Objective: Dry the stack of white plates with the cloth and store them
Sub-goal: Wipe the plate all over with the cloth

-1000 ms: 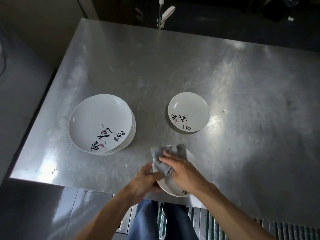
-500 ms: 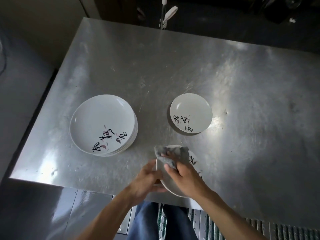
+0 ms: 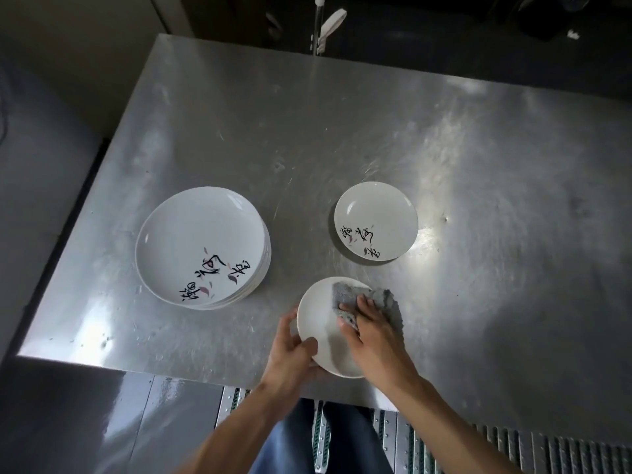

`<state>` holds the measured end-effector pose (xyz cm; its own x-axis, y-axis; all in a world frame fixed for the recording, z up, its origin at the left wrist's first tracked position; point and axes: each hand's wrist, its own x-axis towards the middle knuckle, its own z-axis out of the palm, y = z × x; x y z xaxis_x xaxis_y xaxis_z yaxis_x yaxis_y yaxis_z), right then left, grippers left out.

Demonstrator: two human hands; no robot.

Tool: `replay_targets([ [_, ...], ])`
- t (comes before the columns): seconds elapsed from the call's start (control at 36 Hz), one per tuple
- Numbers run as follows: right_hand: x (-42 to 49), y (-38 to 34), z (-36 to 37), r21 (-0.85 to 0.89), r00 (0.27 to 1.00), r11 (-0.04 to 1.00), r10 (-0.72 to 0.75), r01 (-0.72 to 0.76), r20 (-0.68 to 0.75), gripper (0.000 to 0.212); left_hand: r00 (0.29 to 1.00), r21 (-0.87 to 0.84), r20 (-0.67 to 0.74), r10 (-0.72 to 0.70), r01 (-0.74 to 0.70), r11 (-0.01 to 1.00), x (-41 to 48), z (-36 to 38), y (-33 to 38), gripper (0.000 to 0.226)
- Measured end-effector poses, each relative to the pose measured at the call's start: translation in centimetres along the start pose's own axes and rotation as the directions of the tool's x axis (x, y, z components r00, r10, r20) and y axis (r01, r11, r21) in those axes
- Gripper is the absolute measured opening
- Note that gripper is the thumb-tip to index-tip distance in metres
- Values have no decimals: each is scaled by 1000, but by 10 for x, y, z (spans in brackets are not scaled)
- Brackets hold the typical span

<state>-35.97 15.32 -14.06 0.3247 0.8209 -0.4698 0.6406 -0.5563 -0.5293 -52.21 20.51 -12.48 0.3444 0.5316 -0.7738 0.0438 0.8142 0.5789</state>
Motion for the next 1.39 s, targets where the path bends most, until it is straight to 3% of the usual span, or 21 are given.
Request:
replay_targets([
  [0.11, -4, -1, -10, 259, 995, 962, 71, -86, 66, 48, 1000, 45, -3, 3, -3, 999, 1, 3, 5, 32],
  [0.28, -4, -13, -15, 393, 968, 915, -175, 92, 181, 43, 977, 236, 191, -90, 43, 971, 6, -1, 23, 52],
  [0.39, 10, 4, -29, 166, 980, 984, -98, 69, 171, 45, 973, 226, 195, -124, 79, 971, 3, -7, 27, 54],
  [0.44, 8, 4, -26, 34, 978, 989, -146, 142, 147, 46, 973, 228, 186, -134, 90, 969, 3, -8, 26, 52],
  [0.53, -3, -7, -10, 150, 931, 953, -292, 264, 218, 44, 968, 264, 211, -133, 75, 962, 2, -6, 23, 53],
  [0.58, -2, -6, -8, 119, 953, 967, -246, 227, 176, 44, 972, 242, 198, -128, 78, 967, 1, -6, 23, 53],
  [0.67, 3, -1, -11, -83, 984, 984, -153, 160, 89, 42, 980, 166, 154, -126, 100, 981, 1, -6, 20, 52],
  [0.78, -1, -4, -5, 47, 961, 973, -233, 228, 151, 43, 978, 120, 171, -119, 99, 988, 0, -4, 18, 51],
  [0.86, 4, 7, -13, -67, 993, 994, -78, 84, 93, 44, 991, 99, 88, -103, 94, 991, 1, -1, 16, 50],
  [0.94, 2, 10, -17, -132, 988, 984, -104, 119, 114, 46, 997, 25, 24, -77, 77, 997, -1, -1, 12, 48],
  [1.06, -8, 11, -22, 71, 981, 996, -71, 59, 178, 46, 995, 9, 46, -87, 87, 996, 2, -8, 16, 18],
  [1.11, -13, 5, -24, 210, 986, 978, -19, -16, 164, 31, 995, 86, 46, -93, 89, 992, 8, -14, 24, 13],
  [1.14, -16, 1, -23, 260, 988, 965, -1, -40, 155, 21, 992, 125, 65, -105, 96, 988, 11, -16, 28, 14],
  [1.25, -17, -15, -10, 320, 988, 948, -56, 7, 143, 22, 950, 261, 229, -211, 149, 954, 13, -18, 35, 46],
  [1.31, -14, -16, -9, 267, 983, 960, -127, 87, 136, 29, 936, 261, 271, -226, 154, 953, 11, -18, 34, 44],
  [1.39, -4, -2, -11, -98, 978, 977, -182, 192, 100, 41, 955, 233, 233, -184, 129, 964, 9, -19, 31, 48],
])
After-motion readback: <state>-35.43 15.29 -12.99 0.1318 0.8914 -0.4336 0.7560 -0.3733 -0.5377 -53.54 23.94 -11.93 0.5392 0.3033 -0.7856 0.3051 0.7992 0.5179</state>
